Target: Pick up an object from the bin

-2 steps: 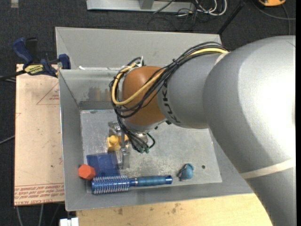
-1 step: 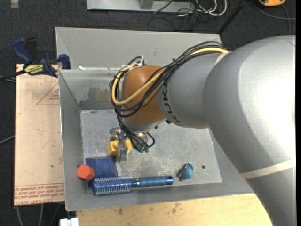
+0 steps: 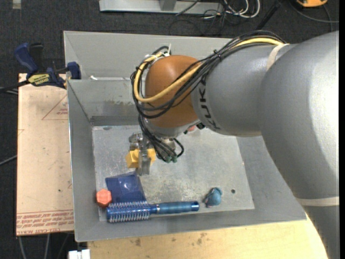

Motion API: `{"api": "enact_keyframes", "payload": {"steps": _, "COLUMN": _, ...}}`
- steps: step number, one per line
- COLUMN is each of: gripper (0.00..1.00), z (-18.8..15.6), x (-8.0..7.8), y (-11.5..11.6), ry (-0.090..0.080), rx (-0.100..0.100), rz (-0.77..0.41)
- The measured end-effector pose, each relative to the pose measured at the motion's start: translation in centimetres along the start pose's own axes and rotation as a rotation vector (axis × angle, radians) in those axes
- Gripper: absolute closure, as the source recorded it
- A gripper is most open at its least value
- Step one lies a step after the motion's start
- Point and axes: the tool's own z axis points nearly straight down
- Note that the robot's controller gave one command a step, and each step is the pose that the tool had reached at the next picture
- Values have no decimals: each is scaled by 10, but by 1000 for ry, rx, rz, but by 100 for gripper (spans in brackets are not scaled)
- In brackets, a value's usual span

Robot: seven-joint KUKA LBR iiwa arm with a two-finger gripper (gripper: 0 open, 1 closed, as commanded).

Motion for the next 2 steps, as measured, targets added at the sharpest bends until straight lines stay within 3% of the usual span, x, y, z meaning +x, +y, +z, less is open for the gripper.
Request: {"api": "enact_keyframes", "payload": {"steps": 2, "gripper": 100, "z": -42, "x": -3, "y": 1, "ry": 3, "rx": 0, "rz": 1}}
